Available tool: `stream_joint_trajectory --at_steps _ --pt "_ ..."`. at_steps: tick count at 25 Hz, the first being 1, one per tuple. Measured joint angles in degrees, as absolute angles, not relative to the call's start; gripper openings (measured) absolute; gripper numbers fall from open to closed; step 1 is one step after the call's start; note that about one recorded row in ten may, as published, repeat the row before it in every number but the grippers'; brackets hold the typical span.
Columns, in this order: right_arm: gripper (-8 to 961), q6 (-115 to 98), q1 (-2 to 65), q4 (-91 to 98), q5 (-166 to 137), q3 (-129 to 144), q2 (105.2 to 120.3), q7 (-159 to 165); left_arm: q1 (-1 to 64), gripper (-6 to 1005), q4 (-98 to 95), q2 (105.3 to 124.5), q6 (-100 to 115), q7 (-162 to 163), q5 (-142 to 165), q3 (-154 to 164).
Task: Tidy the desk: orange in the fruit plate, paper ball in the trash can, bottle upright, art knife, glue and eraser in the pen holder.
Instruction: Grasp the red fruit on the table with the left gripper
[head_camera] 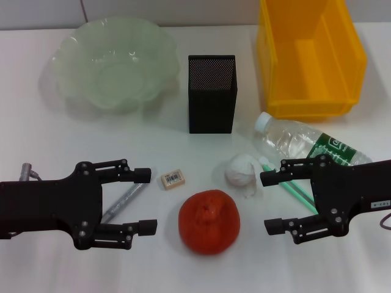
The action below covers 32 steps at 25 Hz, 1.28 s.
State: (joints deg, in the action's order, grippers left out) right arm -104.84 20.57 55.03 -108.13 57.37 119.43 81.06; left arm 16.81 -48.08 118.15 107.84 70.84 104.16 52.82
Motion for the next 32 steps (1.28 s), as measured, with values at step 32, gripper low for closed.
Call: stream_joint_trajectory --at_steps 32 --pt "787 -105.5 13.1 48.6 -104.6 52.0 119.28 69.6 25.4 808 -39.4 118.83 95.0 71.1 104.0 64.9"
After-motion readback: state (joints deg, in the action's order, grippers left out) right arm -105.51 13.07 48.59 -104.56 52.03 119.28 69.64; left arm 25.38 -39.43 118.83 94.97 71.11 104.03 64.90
